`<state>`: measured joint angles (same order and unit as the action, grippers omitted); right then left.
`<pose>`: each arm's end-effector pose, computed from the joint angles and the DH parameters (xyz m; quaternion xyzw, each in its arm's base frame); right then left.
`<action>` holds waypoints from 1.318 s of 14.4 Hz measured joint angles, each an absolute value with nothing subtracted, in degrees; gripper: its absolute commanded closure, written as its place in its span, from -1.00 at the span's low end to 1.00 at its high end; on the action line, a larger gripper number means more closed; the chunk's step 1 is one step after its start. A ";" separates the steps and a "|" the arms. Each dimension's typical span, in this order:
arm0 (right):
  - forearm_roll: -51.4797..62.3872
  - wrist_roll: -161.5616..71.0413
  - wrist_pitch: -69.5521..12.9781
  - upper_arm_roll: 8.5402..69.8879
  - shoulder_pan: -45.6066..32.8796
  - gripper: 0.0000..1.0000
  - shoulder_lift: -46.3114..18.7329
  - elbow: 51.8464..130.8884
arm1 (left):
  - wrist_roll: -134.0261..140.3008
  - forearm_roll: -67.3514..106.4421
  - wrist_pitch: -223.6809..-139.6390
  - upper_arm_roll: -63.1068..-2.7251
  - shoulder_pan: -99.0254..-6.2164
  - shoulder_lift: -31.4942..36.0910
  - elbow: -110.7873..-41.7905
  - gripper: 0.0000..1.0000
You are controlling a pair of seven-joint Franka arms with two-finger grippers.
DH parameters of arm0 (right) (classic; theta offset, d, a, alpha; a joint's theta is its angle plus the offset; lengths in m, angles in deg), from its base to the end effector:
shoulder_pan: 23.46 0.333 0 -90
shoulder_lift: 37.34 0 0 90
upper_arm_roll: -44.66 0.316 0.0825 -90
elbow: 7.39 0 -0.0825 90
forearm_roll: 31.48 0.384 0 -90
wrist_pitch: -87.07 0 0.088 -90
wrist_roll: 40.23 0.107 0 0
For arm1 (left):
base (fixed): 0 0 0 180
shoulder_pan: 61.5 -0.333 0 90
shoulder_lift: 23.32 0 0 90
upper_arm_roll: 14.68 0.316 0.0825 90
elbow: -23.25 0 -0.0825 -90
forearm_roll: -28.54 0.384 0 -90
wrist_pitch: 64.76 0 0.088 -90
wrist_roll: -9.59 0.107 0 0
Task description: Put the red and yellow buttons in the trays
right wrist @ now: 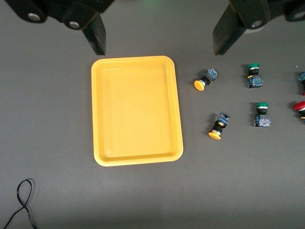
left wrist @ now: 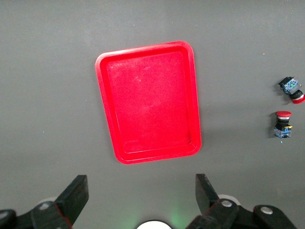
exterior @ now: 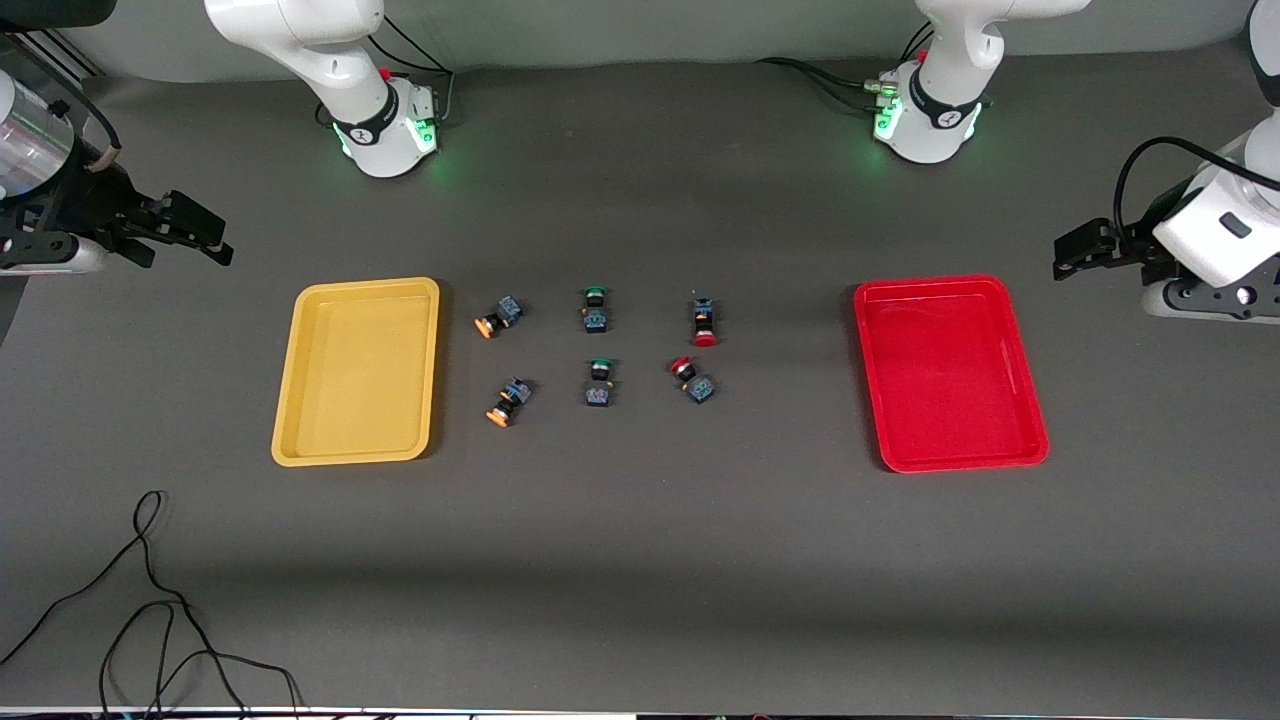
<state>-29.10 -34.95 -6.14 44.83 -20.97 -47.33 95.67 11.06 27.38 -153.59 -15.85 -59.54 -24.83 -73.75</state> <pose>0.5018 0.0277 0.6136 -0.9995 0.0240 0.0002 0.0205 0.5383 -0.0318 0.5800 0.9975 -0.0397 -0.0582 0.0090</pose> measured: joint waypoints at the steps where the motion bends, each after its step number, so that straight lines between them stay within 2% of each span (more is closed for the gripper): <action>1: -29.11 -34.95 -6.14 44.83 -20.97 -1.00 -47.13 95.50 | 11.06 27.38 -153.54 -15.85 -59.51 -24.83 -73.75 -1.00; 8: -28.99 -31.25 -6.25 45.20 -18.84 -1.00 -44.33 95.14 | 11.07 27.38 -153.37 -15.84 -59.03 -24.83 -73.71 -1.00; 11: -28.93 -18.63 -8.70 50.07 -16.37 -1.00 -40.53 95.26 | 11.06 27.34 -153.23 -15.82 -58.90 -24.80 -73.74 -1.00; 14: -28.93 -4.92 -16.26 56.92 -15.61 -1.00 -37.81 98.80 | 8.96 26.64 -153.04 -16.45 -57.67 -24.76 -74.09 -1.00; 19: -28.93 9.89 -35.77 61.64 -14.59 -1.00 -35.65 115.74 | -7.66 25.00 -154.29 -20.16 -47.53 -24.00 -75.47 -1.00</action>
<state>-28.93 9.89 -35.77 61.64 -14.59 -35.65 115.74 -7.66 25.00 -154.29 -20.16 -47.53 -24.00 -75.47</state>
